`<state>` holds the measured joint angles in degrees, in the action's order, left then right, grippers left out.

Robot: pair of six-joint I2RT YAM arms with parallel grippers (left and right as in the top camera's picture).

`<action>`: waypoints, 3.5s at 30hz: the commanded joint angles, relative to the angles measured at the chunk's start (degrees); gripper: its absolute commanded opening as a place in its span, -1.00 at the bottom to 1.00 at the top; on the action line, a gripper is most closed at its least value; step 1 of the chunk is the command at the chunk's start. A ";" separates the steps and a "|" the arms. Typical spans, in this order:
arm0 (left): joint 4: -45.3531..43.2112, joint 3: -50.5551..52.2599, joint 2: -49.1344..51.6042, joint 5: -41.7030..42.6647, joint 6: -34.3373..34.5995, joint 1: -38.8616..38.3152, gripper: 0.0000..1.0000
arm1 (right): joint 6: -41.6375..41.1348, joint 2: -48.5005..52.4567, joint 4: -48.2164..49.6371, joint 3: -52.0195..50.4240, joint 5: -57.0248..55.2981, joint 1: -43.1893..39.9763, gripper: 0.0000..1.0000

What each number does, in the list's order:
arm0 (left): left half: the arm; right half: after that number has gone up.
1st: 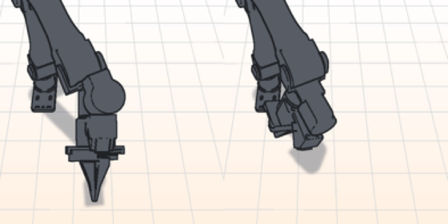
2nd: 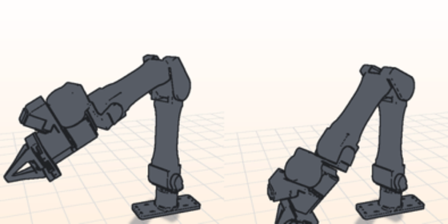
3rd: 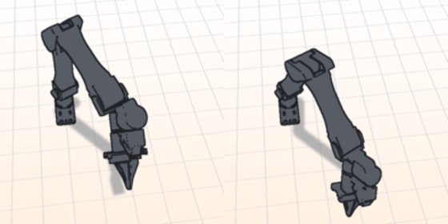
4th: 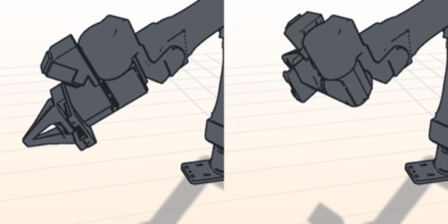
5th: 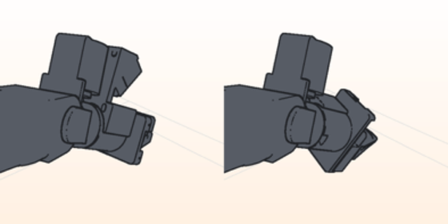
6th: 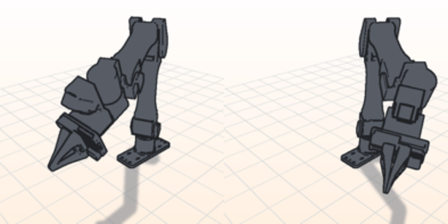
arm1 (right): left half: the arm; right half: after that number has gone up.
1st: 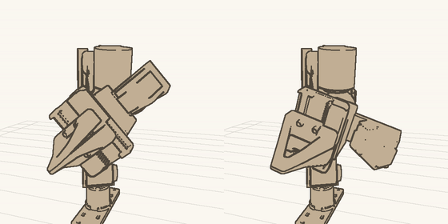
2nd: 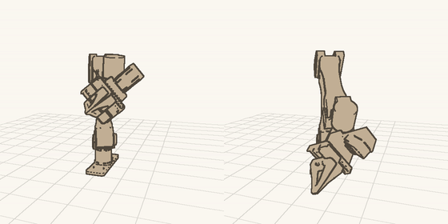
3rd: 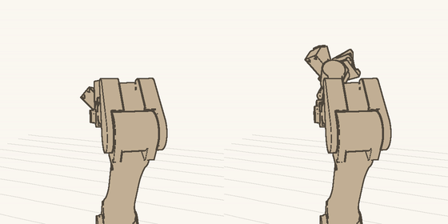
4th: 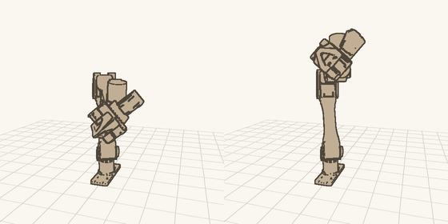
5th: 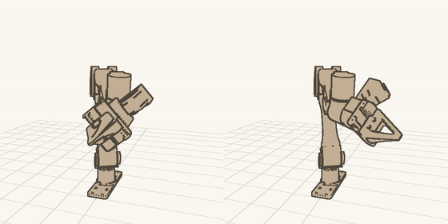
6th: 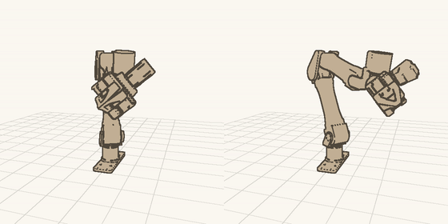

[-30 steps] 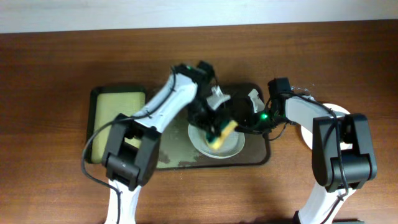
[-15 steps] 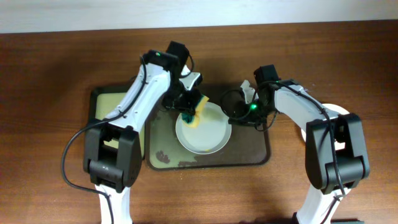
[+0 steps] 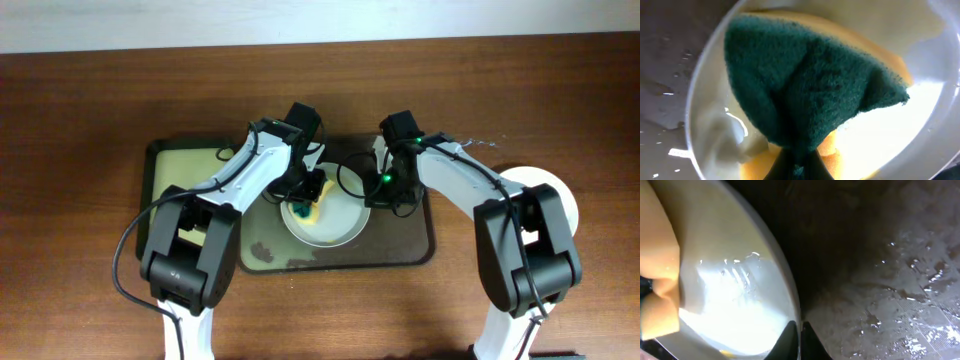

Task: Clean dirty plates on tray and stack at the side
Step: 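Scrub the grey plate with the sponge in the left gripper, then lift the grey plate with the right gripper and stack it on the side pile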

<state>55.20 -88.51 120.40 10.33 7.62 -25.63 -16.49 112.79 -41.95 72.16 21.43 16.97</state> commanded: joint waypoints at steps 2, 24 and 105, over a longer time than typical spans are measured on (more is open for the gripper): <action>-0.04 -0.61 -2.78 -15.04 0.70 0.37 -1.00 | -0.68 0.17 0.04 -0.26 -1.42 0.33 -0.91; 2.49 8.15 -2.84 7.28 0.48 -2.34 -1.00 | -4.81 -1.53 -9.86 2.86 -4.02 0.33 -0.20; 9.90 9.99 -26.67 -21.35 14.62 26.64 -1.00 | -1.49 -1.77 -18.23 24.06 -25.94 6.95 -0.92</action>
<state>67.05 -79.31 94.19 -10.63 23.16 -2.42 -19.66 111.59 -57.06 90.52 5.82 22.24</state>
